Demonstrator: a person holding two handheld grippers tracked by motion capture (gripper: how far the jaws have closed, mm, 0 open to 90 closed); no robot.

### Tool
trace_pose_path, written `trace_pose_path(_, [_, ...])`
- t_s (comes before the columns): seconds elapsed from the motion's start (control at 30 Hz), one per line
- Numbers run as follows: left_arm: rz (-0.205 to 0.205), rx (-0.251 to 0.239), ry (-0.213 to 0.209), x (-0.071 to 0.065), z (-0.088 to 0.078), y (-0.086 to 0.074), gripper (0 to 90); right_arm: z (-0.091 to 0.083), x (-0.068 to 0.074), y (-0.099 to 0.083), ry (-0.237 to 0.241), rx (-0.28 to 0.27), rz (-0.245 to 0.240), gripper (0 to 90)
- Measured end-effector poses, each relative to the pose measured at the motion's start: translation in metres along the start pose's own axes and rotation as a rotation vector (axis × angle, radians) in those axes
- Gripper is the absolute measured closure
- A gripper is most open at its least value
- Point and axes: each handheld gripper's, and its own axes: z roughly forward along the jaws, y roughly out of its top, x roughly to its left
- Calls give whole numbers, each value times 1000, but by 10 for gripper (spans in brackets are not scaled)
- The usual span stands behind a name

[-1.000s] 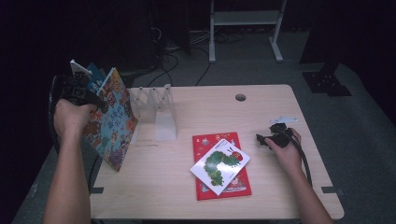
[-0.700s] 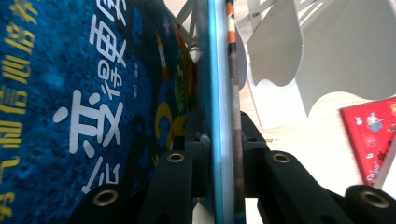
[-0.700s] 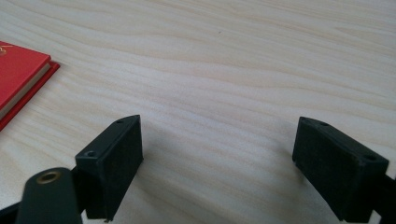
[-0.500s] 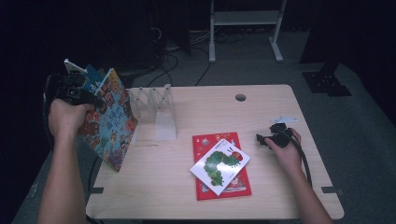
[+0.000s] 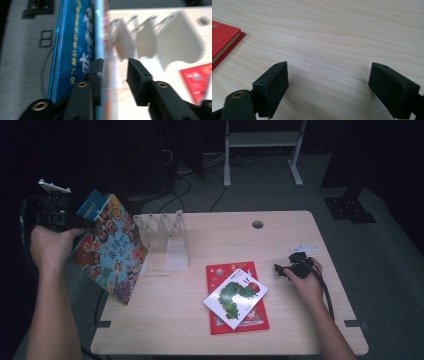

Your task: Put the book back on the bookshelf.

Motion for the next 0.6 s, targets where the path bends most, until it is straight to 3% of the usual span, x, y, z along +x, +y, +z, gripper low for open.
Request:
trace_pose_path(0.27, [62, 64, -61, -15, 7, -3, 897, 0, 0, 0, 1, 0, -3, 150])
trace_pose_path(0.6, [134, 78, -160, -39, 26, -11, 897, 0, 0, 0, 2, 0, -3, 150])
